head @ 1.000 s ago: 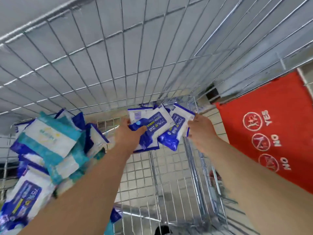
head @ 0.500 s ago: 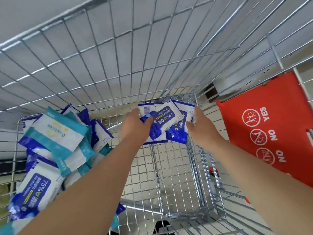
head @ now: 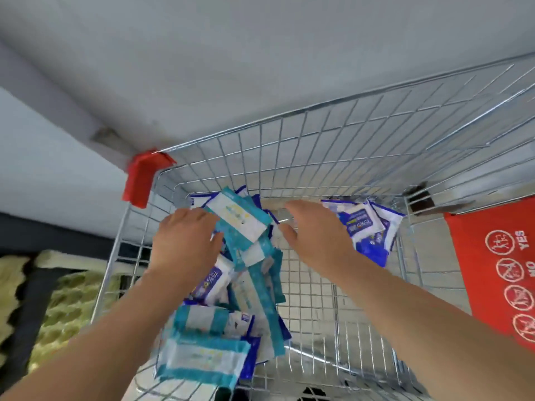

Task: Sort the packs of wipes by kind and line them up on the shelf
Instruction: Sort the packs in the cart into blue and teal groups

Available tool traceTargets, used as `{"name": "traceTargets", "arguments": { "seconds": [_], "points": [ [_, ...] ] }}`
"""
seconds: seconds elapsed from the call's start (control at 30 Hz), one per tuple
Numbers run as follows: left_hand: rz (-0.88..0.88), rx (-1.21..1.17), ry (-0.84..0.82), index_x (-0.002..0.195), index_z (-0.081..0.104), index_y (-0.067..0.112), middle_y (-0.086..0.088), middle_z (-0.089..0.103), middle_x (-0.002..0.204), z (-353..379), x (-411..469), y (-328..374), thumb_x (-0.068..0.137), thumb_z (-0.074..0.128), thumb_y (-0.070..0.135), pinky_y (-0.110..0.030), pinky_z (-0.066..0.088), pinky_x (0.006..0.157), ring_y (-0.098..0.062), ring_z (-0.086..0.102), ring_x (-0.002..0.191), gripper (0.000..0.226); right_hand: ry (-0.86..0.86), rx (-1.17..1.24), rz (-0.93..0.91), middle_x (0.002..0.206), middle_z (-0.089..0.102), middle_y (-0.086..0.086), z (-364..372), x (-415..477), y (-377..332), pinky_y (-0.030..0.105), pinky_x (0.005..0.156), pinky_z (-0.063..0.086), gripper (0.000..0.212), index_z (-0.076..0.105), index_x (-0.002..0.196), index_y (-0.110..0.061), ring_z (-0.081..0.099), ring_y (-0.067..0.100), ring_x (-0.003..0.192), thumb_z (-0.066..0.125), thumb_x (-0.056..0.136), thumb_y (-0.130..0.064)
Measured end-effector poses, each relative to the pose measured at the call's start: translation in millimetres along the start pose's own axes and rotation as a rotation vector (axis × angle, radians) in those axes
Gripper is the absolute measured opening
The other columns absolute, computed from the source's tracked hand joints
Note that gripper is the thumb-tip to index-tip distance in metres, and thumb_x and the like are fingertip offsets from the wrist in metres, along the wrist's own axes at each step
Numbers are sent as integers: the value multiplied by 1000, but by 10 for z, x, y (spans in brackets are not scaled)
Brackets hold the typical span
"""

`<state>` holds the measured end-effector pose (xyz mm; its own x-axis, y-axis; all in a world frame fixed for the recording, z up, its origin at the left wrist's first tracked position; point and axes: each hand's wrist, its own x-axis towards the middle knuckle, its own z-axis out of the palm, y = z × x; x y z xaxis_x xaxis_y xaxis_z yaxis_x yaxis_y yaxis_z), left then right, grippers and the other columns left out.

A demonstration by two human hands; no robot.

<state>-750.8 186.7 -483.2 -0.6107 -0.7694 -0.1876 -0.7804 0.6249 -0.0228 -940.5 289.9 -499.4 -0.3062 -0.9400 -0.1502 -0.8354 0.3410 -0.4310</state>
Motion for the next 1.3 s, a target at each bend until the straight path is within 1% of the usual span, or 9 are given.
{"name": "traceTargets", "arguments": {
  "seconds": [0.17, 0.33, 0.5, 0.63, 0.83, 1.0, 1.1, 1.2, 1.3],
  "points": [
    [-5, 61, -57, 114, 62, 22, 2, 63, 113, 168, -112, -339, 95, 45, 35, -37, 41, 90, -24, 54, 106, 29, -40, -22, -9, 91, 64, 2, 413, 268, -324, 38, 75, 50, 35, 58, 102, -16, 59, 24, 87, 60, 84, -46],
    [-8, 25, -158, 119, 57, 24, 4, 59, 116, 328, -164, -336, 95, 42, 48, -35, 39, 90, -22, 51, 111, 36, -99, 106, 147, 94, 66, 3, 515, 324, -351, 32, 71, 47, 14, 67, 94, -14, 62, 24, 88, 63, 84, -23],
    [-13, -50, -260, 125, 47, 23, -1, 57, 115, 436, -202, -326, 90, 48, 57, -37, 42, 91, -24, 52, 109, 49, -106, 137, 224, 92, 65, 0, 504, 198, -322, 32, 70, 47, 15, 64, 92, -15, 60, 22, 85, 58, 90, -29],
    [-46, -217, -220, 129, 45, 23, -3, 61, 108, 468, -154, -314, 93, 48, 53, -38, 46, 85, -25, 57, 101, 47, -136, 167, 279, 100, 59, 1, 655, 286, -466, 32, 70, 48, 41, 58, 104, -15, 60, 19, 90, 67, 81, -48],
    [-217, -657, -160, 137, 42, 19, -8, 65, 115, 496, 127, -215, 92, 45, 21, -34, 47, 76, -29, 60, 98, 45, -129, 403, 367, 105, 57, 1, 672, 283, -459, 29, 71, 47, 55, 45, 113, -13, 57, 16, 92, 81, 73, -24],
    [-409, -778, -121, 117, 55, 6, -12, 63, 108, 501, 242, -157, 94, 54, 30, -32, 43, 72, -28, 56, 91, 33, -161, 623, 386, 80, 59, -3, 622, 191, -491, 25, 63, 51, 62, 44, 116, -15, 60, 11, 74, 84, 68, -15],
    [-387, -746, -105, 114, 60, 7, -6, 60, 98, 439, 152, -227, 94, 57, 27, -29, 38, 69, -23, 52, 84, 28, -239, 730, 440, 79, 67, 4, 588, 32, -436, 36, 68, 60, 41, 58, 105, -10, 65, 13, 67, 80, 71, -8],
    [-408, -784, -109, 111, 55, 10, -5, 58, 97, 315, -62, -379, 97, 51, 25, -31, 44, 71, -24, 54, 84, 21, -368, 559, 413, 68, 66, 2, 542, -189, -329, 26, 60, 57, 6, 69, 84, -10, 59, 7, 54, 72, 79, -9],
    [-393, -842, -287, 109, 54, 12, -7, 62, 102, 172, -371, -513, 96, 50, 26, -37, 52, 77, -26, 61, 89, 19, -465, 512, 465, 75, 65, 4, 567, -399, -241, 23, 58, 53, 1, 65, 86, -9, 58, 11, 60, 65, 85, -9]
  ]
}}
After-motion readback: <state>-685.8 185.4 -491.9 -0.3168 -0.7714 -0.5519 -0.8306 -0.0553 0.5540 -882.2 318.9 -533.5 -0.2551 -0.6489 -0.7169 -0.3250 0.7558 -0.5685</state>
